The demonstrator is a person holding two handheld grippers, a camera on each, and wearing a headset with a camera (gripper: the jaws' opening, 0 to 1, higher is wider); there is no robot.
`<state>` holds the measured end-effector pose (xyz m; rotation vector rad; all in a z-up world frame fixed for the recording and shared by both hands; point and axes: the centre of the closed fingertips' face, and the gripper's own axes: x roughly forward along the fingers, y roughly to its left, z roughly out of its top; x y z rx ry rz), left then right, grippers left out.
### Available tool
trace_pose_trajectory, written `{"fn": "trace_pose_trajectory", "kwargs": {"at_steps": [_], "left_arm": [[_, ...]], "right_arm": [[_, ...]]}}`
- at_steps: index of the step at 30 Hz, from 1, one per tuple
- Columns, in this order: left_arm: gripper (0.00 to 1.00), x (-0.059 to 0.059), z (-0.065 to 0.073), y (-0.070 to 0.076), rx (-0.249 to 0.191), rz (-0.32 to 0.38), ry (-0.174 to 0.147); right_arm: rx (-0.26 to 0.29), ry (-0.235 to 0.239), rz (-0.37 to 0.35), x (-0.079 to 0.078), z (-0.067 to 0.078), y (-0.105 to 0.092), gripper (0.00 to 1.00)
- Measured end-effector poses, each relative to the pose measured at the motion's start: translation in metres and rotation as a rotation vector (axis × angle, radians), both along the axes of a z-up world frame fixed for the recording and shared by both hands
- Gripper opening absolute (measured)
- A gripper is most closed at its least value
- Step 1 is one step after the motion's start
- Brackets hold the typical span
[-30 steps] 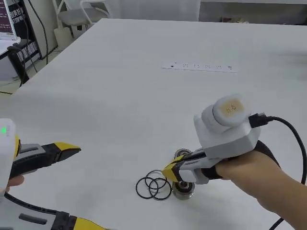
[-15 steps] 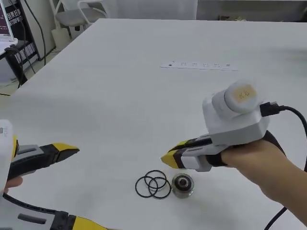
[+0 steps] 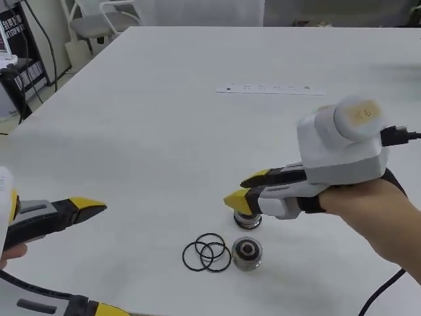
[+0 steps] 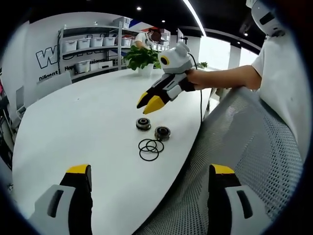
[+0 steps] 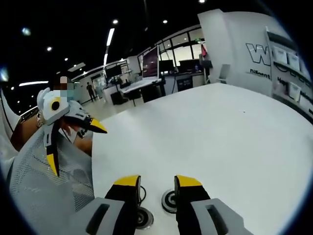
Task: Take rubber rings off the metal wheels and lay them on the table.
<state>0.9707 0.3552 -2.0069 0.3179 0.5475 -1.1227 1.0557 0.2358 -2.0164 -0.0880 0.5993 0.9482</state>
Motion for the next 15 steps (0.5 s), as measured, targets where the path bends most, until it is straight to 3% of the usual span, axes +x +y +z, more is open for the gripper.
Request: {"fn": "trace_pose_trajectory", "kwargs": {"at_steps": [8, 13, 15], "left_arm": [[0.99, 0.007, 0.013, -0.01, -0.018, -0.025, -0.033], [0.99, 0.011, 0.023, -0.022, -0.005, -0.069, -0.057], [0.99, 0.016, 0.032, -0.029, -0.002, -0.094, -0.09]], "right_arm": [[0.006, -0.016, -0.027, 0.006, -0.001, -0.016, 0.28], [-0.014, -0.01, -0.038, 0.009, -0.009, -0.025, 0.28], [-0.029, -0.003, -0.04, 0.009, -0.015, -0.029, 0.28]]}}
